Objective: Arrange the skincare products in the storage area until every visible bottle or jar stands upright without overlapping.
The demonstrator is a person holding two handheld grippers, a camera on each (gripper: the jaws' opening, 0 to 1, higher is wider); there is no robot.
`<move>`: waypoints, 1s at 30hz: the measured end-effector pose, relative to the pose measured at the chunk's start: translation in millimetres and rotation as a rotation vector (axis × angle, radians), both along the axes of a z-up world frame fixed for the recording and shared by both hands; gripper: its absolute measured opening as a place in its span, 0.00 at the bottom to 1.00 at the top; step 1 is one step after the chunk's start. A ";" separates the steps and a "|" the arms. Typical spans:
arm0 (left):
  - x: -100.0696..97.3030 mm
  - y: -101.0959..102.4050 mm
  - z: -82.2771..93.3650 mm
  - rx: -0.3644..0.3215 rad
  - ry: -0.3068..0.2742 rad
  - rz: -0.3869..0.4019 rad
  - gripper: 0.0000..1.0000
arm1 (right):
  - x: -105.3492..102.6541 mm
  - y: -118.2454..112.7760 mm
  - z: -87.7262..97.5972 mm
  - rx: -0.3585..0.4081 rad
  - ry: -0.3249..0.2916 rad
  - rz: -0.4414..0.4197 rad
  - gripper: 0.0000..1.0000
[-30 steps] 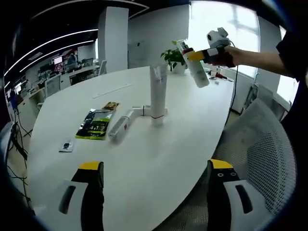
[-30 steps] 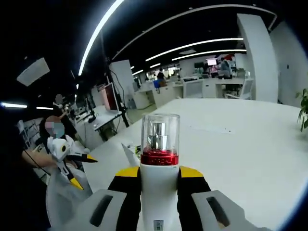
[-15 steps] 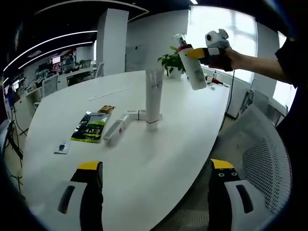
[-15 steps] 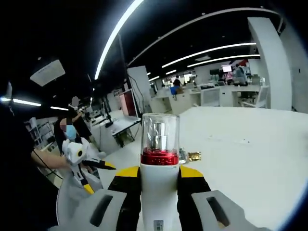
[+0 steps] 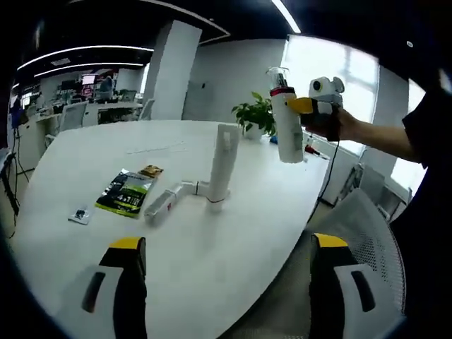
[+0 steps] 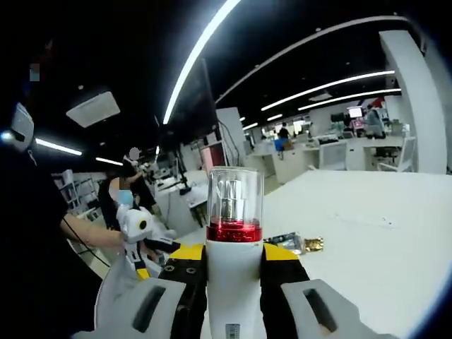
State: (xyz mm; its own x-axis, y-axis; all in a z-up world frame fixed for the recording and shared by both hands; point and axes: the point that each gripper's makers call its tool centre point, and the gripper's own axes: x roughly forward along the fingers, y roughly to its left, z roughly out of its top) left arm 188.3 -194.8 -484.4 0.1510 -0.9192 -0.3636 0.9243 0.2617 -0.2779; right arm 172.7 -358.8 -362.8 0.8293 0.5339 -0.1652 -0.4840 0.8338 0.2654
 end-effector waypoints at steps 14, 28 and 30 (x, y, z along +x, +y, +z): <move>-7.9 -22.2 57.3 -0.065 -0.079 -0.094 0.94 | -2.3 35.8 24.0 0.066 -0.073 0.110 0.18; -27.4 -46.4 95.8 -0.183 -0.034 -0.188 0.90 | -14.2 77.4 43.6 0.102 -0.118 0.236 0.18; -31.7 -48.5 97.1 -0.191 -0.022 -0.205 0.89 | -16.2 83.0 45.2 0.106 -0.122 0.261 0.18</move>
State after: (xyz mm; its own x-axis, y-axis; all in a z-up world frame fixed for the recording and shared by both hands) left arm 156.7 -243.3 -387.3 -0.0398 -0.9829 -0.1796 0.9588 0.0130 -0.2837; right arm 156.5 -275.8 -317.5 0.6719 0.7407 -0.0050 -0.7120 0.6477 0.2713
